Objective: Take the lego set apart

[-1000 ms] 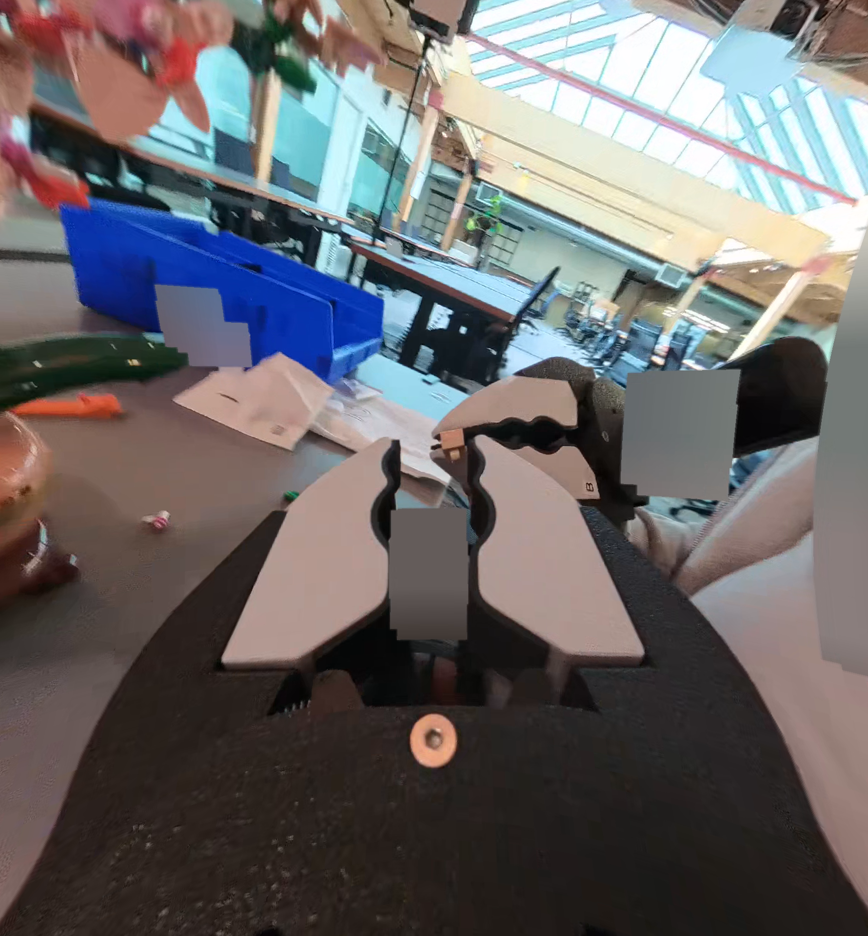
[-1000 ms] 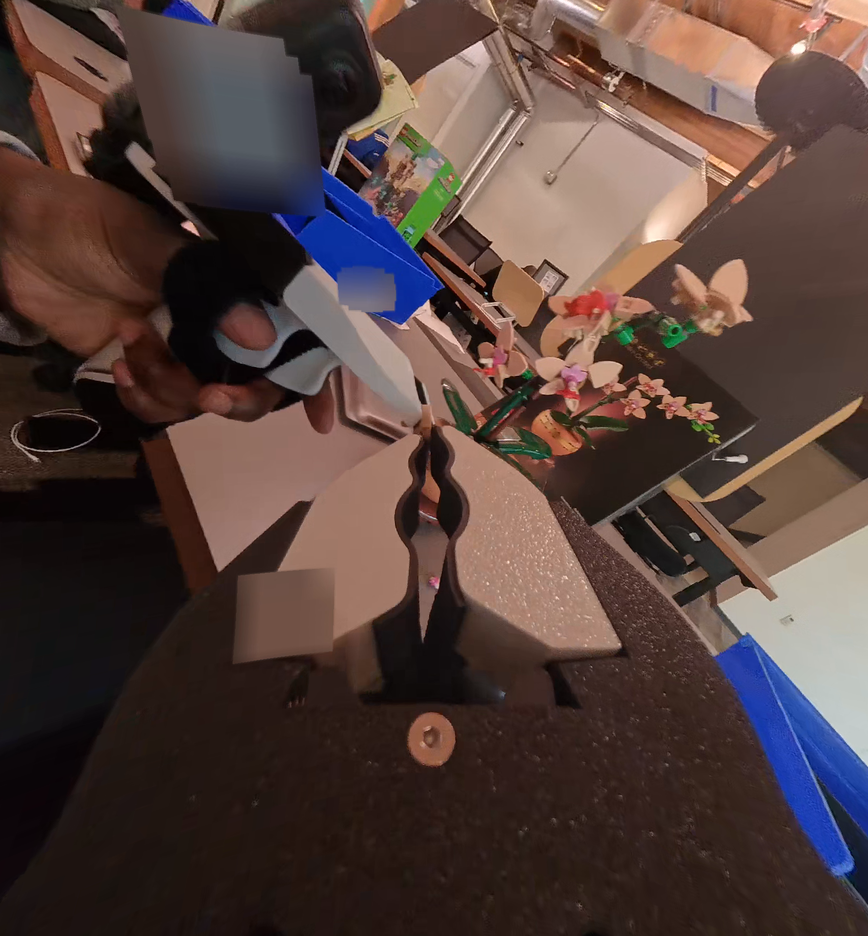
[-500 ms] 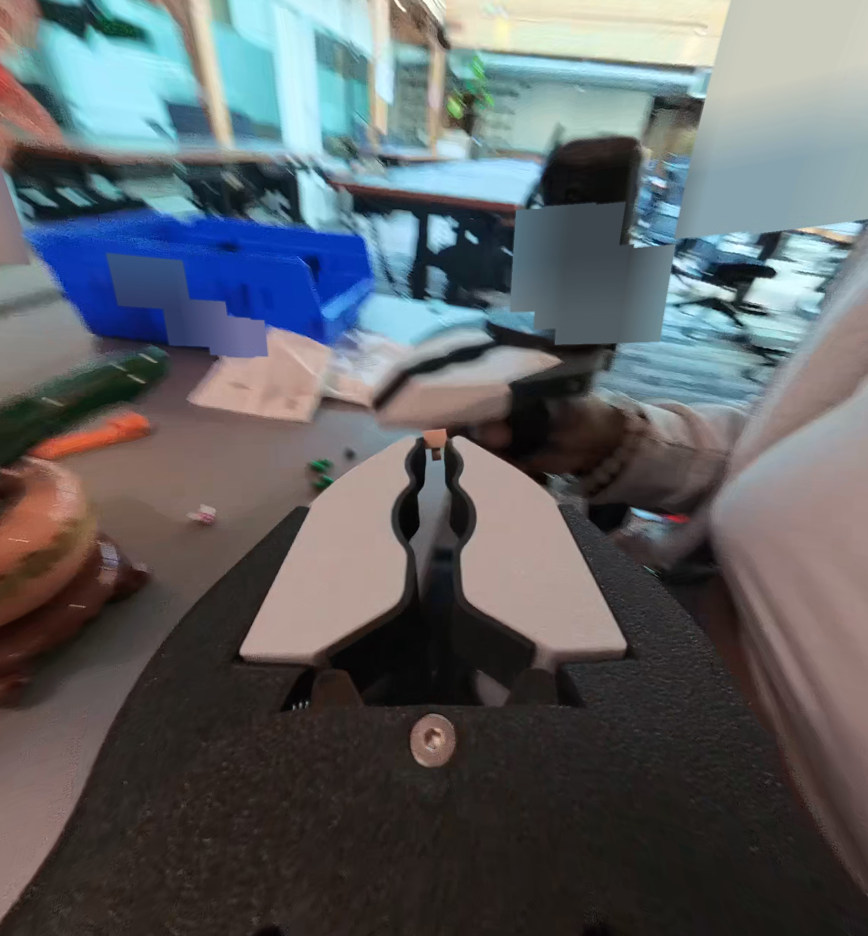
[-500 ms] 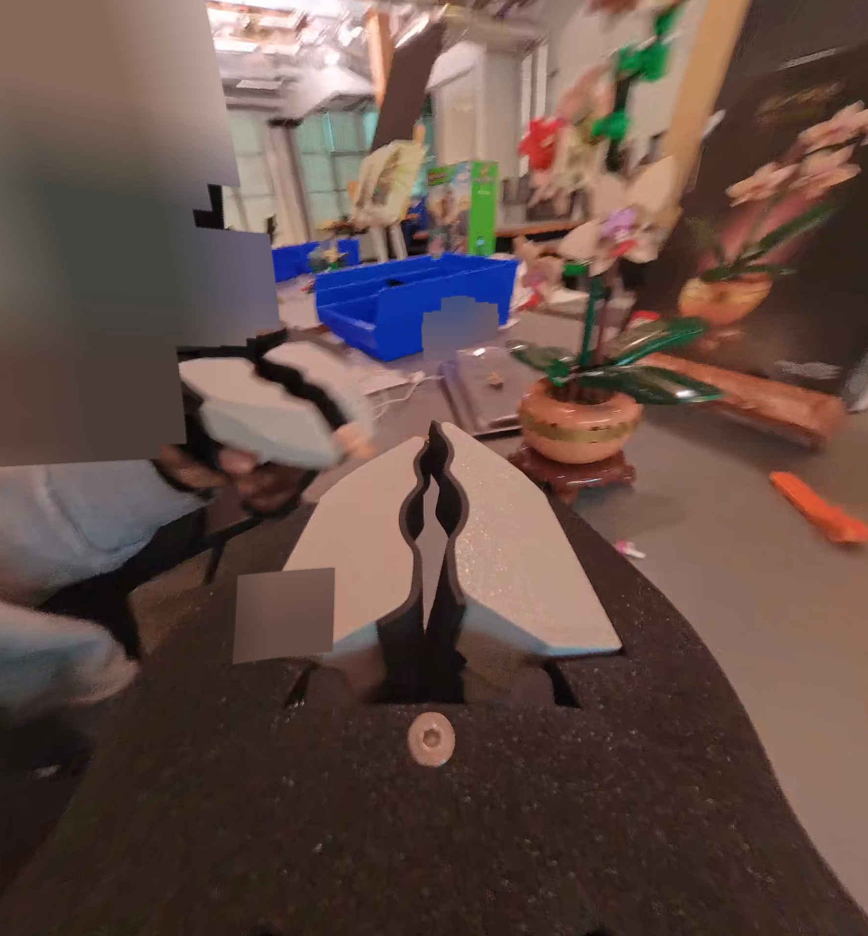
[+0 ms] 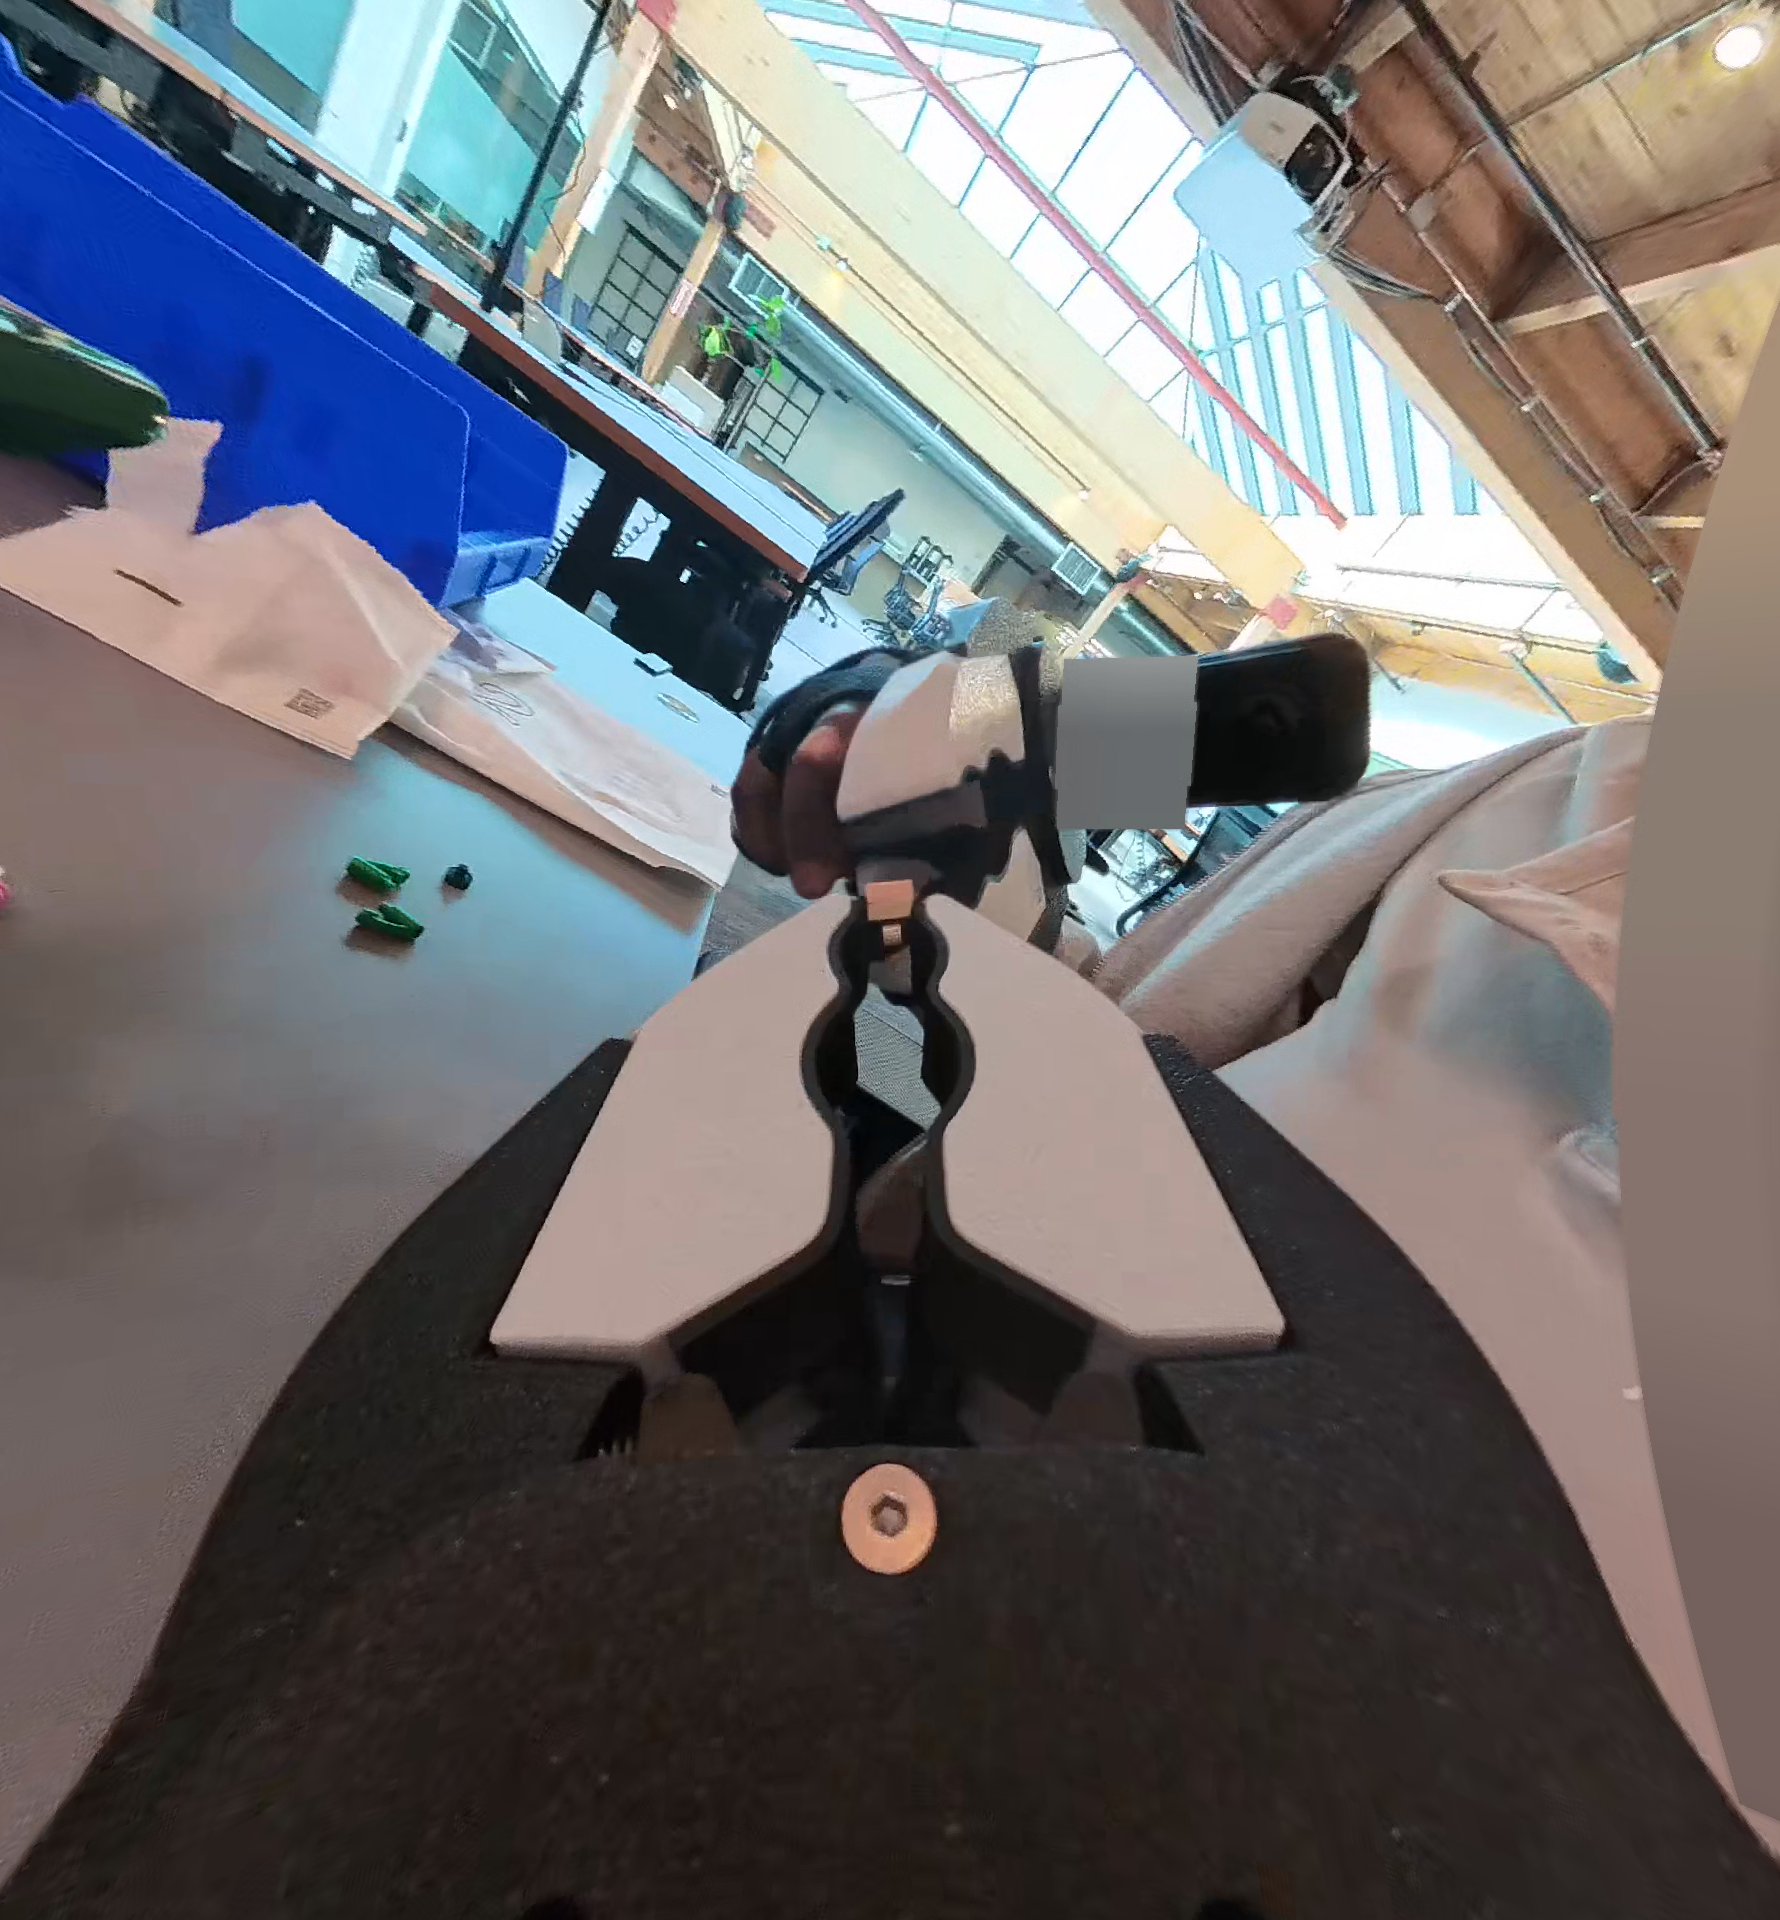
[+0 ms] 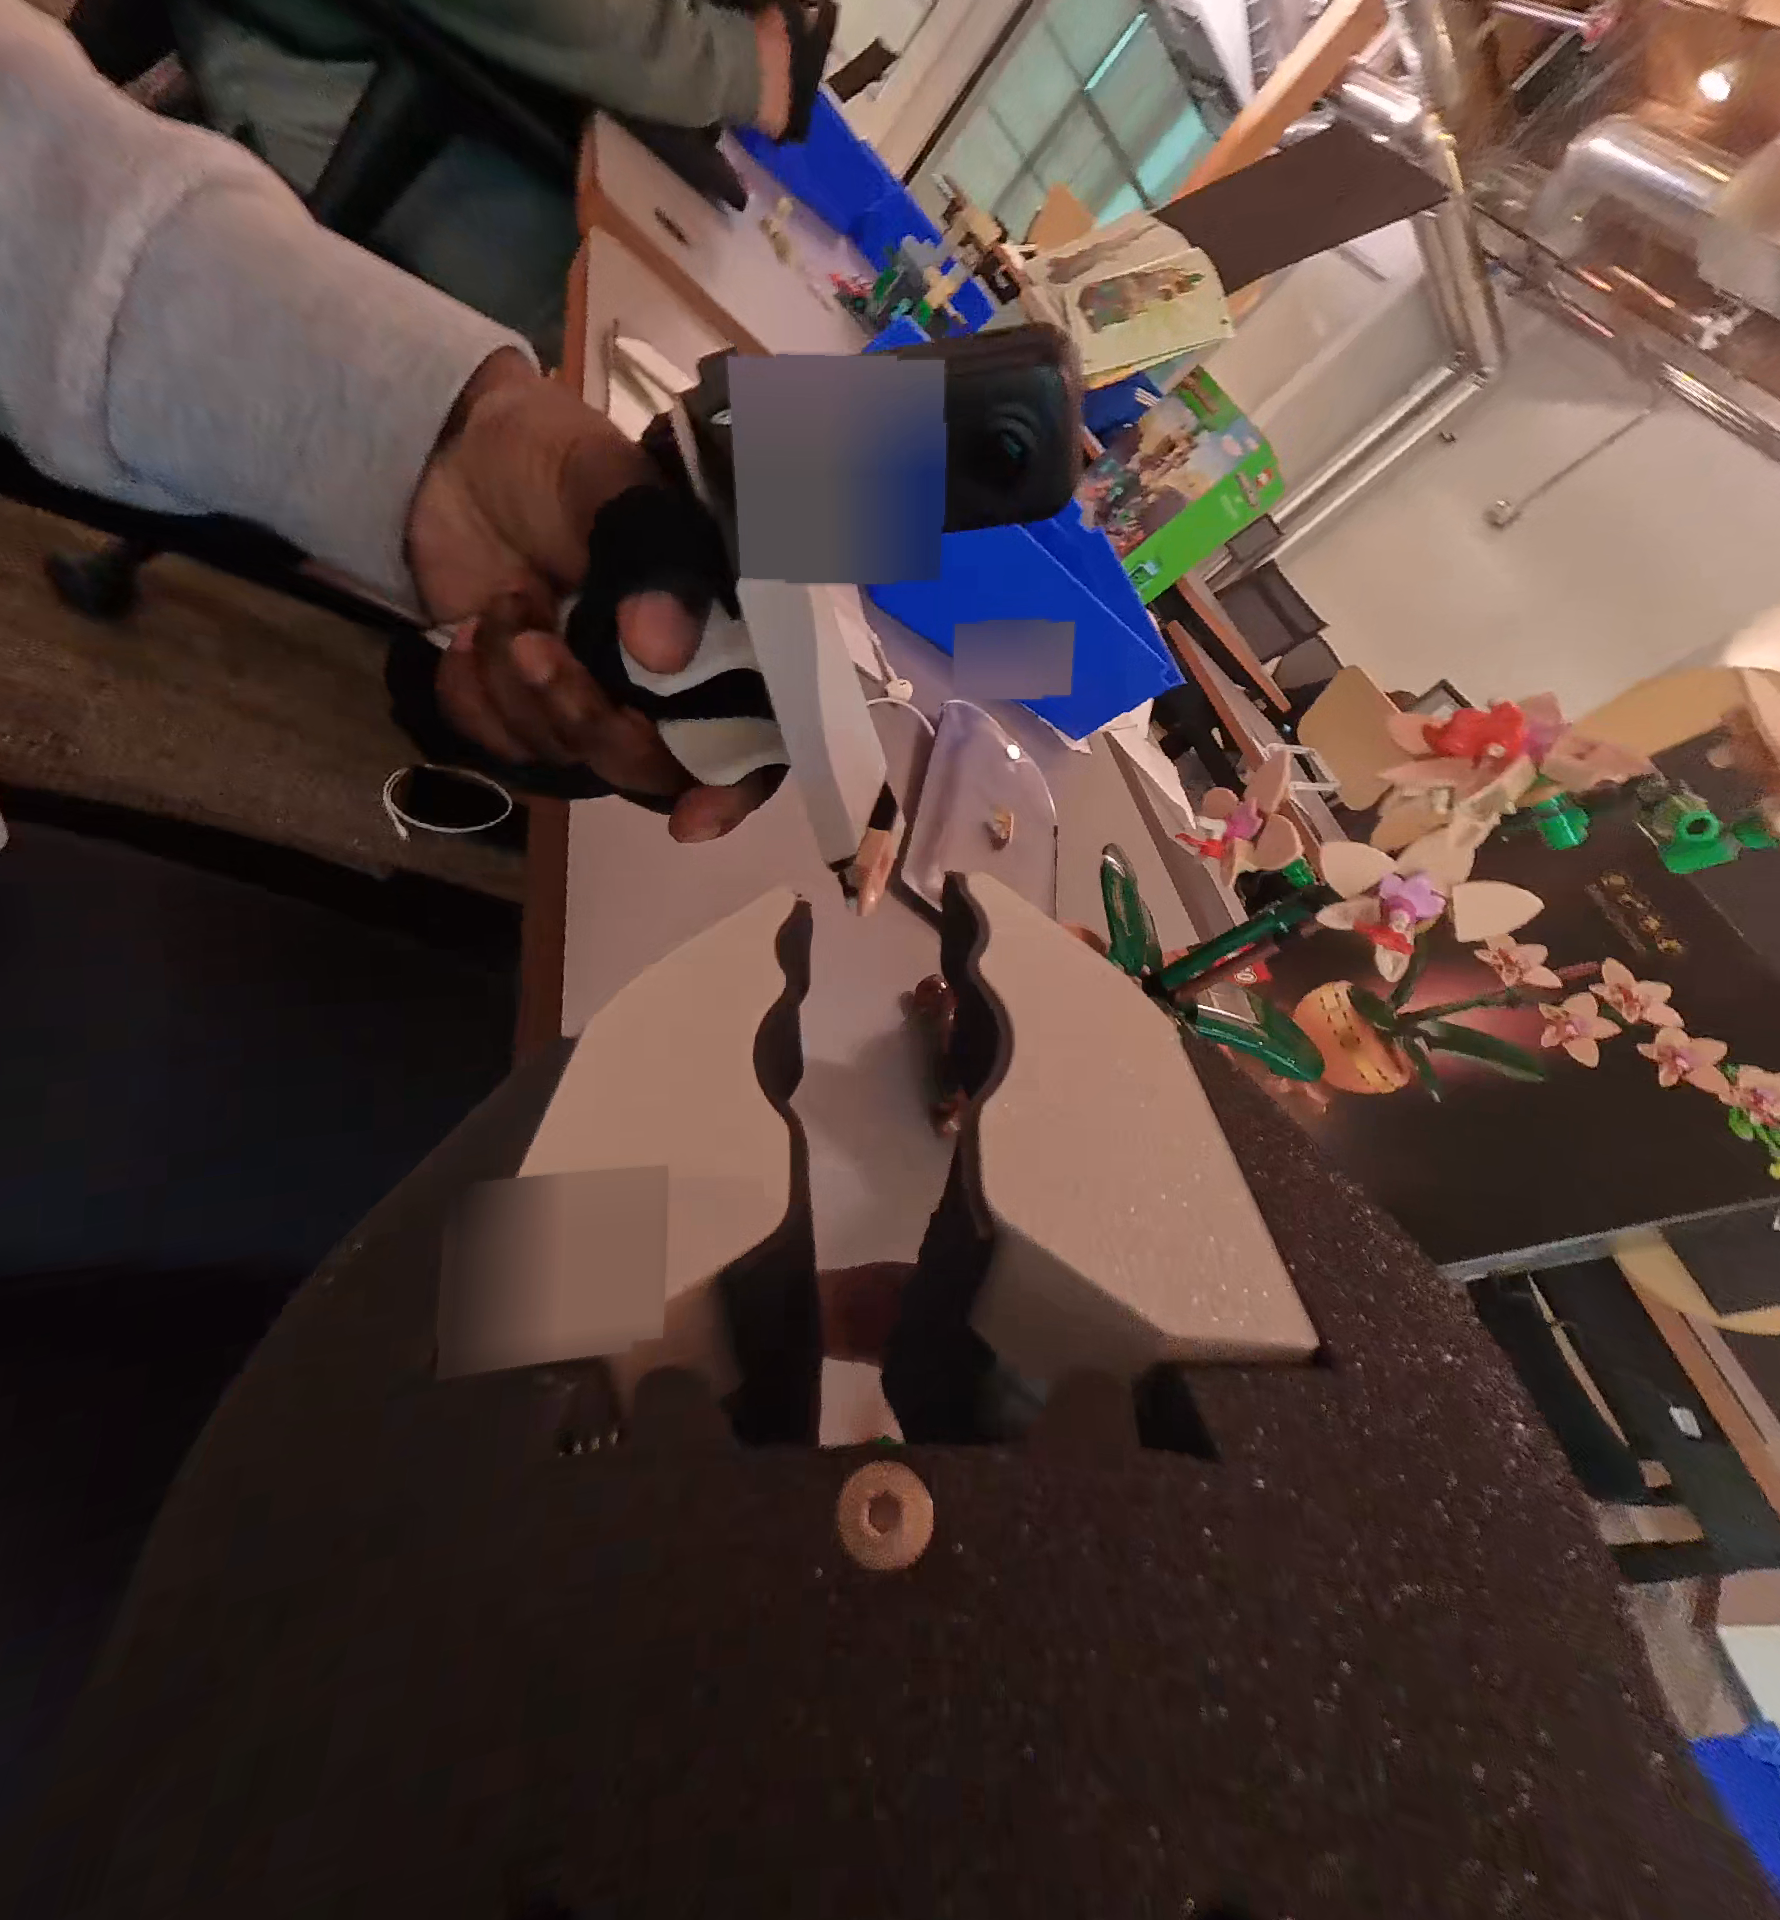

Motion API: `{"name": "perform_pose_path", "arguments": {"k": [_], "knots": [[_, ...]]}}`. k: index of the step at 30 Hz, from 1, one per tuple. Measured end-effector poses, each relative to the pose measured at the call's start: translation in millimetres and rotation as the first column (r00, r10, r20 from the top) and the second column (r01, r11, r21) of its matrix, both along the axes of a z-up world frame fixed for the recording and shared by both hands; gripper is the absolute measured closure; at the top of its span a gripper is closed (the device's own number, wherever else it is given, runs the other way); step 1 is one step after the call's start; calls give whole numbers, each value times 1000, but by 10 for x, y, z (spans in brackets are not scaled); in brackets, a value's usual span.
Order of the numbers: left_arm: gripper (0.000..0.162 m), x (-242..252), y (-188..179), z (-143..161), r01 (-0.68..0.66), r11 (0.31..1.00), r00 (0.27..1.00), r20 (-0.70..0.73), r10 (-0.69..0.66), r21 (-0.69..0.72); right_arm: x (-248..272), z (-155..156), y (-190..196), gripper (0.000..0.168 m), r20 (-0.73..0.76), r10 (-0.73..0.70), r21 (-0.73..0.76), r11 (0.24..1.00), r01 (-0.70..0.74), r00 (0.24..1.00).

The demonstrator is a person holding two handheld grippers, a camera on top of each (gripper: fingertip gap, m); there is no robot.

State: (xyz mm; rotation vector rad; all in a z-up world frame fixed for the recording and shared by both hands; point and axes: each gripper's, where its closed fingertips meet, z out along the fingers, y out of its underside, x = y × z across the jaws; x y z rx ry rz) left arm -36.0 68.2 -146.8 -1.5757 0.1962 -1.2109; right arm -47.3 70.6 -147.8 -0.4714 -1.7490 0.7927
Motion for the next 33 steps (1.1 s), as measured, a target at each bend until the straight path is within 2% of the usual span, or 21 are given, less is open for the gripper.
{"name": "perform_pose_path", "arguments": {"k": [1, 2, 6, 10, 14, 16, 17, 18, 20, 22, 23, 26, 28, 29, 31, 33], "knots": [[156, 1, -1, -13, 5, 1000, 1000, -4, -5, -11, -6, 14, -2, 158, -12, 4, 9, 1000, -4, 1000], [156, -5, -3, -7, 5, 1000, 1000, -3, -5, -9, 3, 4, -29, 165, -8, 29, 12, 1000, -28, 1000], [155, 5, -12, -138, 6, 999, 993, -120, -11, -40, 6, -98, -33, 167, 70, 54, -45, 998, -50, 996], [156, -17, 6, -301, -54, 997, 935, -353, 34, -46, 1, -216, -21, 168, 138, 73, -247, 968, -37, 988], [156, -74, 26, -390, -98, 994, 894, -444, 64, -54, -61, -249, 20, 168, 137, 37, -408, 913, 22, 990], [162, 146, -81, -649, 16, 989, 853, -515, -90, -147, -93, 35, 188, 168, -5, -52, -545, 837, 41, 999], [162, 286, -89, -762, 45, 986, 828, -547, -126, -159, -94, 155, 231, 168, -28, -43, -589, 808, 19, 999], [162, 358, -46, -715, 42, 992, 843, -529, -101, -122, -112, 161, 271, 168, -6, -56, -579, 814, 42, 998], [162, 182, 74, -495, -39, 998, 881, -472, 10, -53, -122, 25, 351, 168, 48, -106, -525, 843, 115, 993], [162, -132, 178, -459, -160, 985, 888, -445, 118, -58, -143, -215, 455, 168, 164, -151, -529, 821, 216, 975], [162, -183, 184, -479, -164, 984, 900, -418, 120, -72, -145, -283, 493, 168, 177, -173, -533, 811, 242, 969], [162, -182, 93, -547, -124, 991, 890, -446, 94, -40, 7, -252, 217, 168, 146, -21, -566, 818, 101, 989], [159, -148, -48, -492, -86, 996, 880, -469, 79, 7, 244, -315, 13, 166, 190, 68, -493, 869, 35, 979], [157, -144, -109, -477, -71, 997, 865, -495, 81, 39, 375, -393, -71, 163, 238, 97, -452, 892, 22, 966], [153, -224, -125, -472, -107, 988, 820, -552, 150, 110, 573, -669, -132, 155, 389, 74, -387, 918, 90, 918], [151, -292, -91, -431, -141, 970, 784, -576, 232, 199, 698, -1076, -202, 137, 583, 44, -363, 908, 211, 811]]}}
